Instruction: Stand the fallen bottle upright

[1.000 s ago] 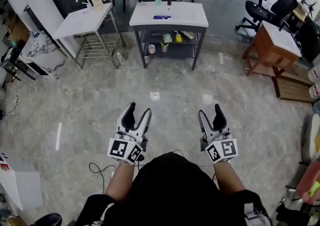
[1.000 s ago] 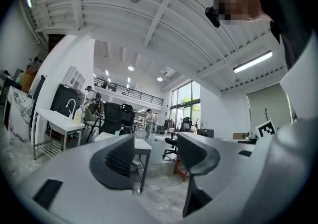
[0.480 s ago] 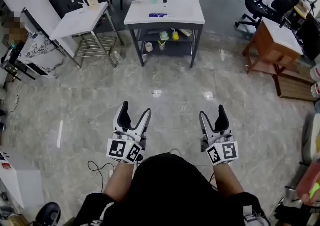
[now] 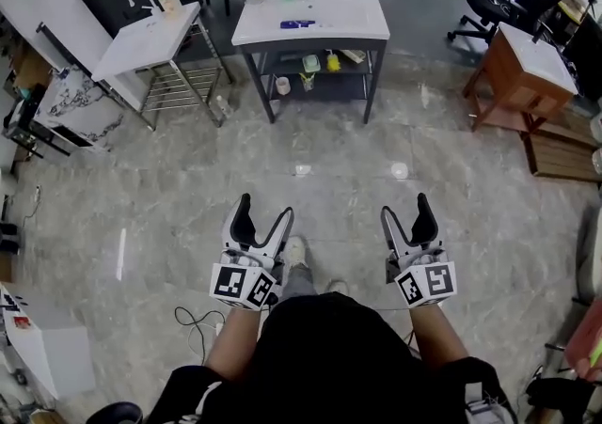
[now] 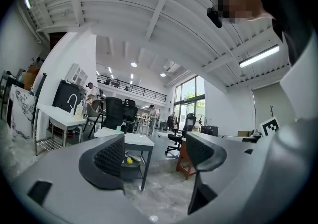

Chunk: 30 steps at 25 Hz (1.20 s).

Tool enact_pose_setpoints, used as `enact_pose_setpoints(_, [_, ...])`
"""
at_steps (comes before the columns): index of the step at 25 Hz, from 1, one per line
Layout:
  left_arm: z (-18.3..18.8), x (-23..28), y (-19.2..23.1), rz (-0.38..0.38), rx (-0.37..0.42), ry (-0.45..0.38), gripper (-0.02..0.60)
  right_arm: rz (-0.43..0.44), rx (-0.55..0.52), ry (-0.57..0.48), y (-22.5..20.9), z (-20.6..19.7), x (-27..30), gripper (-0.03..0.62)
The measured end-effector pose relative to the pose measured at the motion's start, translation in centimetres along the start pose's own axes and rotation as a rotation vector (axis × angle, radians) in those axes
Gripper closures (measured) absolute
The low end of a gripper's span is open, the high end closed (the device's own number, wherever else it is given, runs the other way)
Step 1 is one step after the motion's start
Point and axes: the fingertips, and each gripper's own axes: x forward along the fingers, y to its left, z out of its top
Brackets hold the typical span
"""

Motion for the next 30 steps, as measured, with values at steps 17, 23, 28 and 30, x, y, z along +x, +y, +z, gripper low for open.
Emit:
enact_pose_setpoints(17, [4.1, 11.8, 14.5, -0.068, -0.033, -0.056, 0.199, -0.059, -0.044, -0.008, 2.3, 1.0, 17.5, 0.255])
enact_pose_setpoints(23, [4.6, 13.7, 17.7, -0.115, -0.033, -0.03, 0.199, -0.058, -0.032, -0.035, 4.5, 1.2, 22.4, 0.255])
enact_pose_setpoints(28, [4.6, 15.7, 19.1, -0.122, -0.045, -0.034, 0.199, -0.062, -0.057, -0.037, 4.7, 1.7, 24.4, 0.255])
enact_pose_setpoints(30, [4.6, 16.5, 19.5, -0.119, -0.046, -0.034, 0.199, -0.071, -0.073, -0.027, 4.1, 1.5, 25.0, 0.255])
